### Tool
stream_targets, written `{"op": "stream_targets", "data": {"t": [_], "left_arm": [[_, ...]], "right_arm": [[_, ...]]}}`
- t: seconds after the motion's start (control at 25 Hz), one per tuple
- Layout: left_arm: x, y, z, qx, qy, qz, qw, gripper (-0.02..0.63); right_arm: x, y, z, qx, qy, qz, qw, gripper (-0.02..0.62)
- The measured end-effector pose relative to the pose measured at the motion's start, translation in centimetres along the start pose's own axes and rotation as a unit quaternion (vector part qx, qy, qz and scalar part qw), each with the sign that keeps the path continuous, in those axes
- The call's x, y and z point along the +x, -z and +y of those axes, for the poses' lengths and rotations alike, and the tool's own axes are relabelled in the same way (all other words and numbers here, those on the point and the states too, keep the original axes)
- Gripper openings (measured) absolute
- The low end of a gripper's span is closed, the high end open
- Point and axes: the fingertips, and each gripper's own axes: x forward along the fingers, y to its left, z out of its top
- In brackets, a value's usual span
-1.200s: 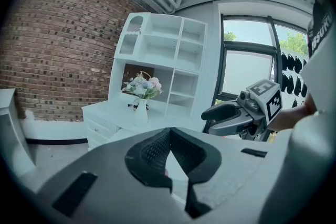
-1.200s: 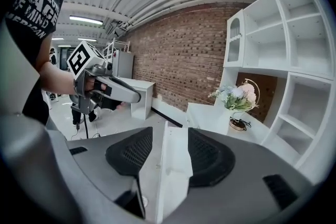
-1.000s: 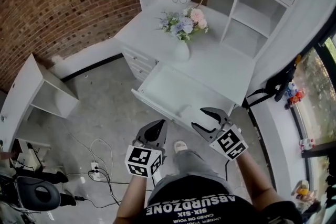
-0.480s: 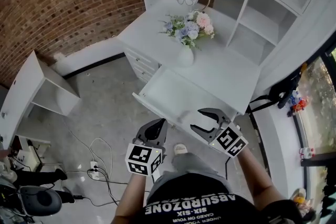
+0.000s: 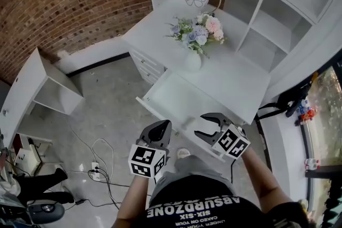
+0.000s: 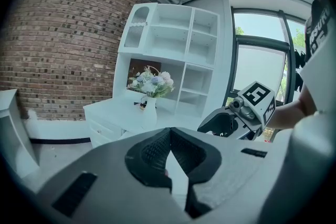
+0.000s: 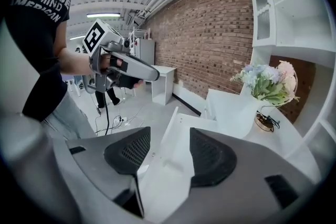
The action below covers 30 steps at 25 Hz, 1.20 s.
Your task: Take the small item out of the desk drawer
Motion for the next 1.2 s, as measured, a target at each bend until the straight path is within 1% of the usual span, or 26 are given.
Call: {"op": "stream_targets", "data": {"t": [0.2,0.44,0.72,1.0,1.2], "left_arm": [[1.0,0.2,0.9,-0.007,-0.013,0.004,0.9999,0.006],[1.3,0.9,1.3,-0.014,-0.025,0.008,0.9996,0.006],[1.3,1.8,2.0,-0.024,-0.036,0.015,0.999,0.006],[1.8,3.3,2.6,-0.03,-0.038,0.036,0.9982,0.006],[2.5,4.0,3.5,-0.029,-0.035,0.052,0.9976,0.006]], "right_arm": [[1.2,0.9,-0.7,-0.016,-0.021,0.012,1.0,0.221],[2.5,2.6,-0.5,-0.045,-0.039,0.044,0.997,0.222],[4.2,5.1,-0.2,-0.092,-0.055,0.087,0.99,0.222],[6.4,7.2,0.5,-0.148,-0.078,0.132,0.977,0.221],[8.3,9.4,-0.2,-0.207,-0.076,0.18,0.959,0.221]]}}
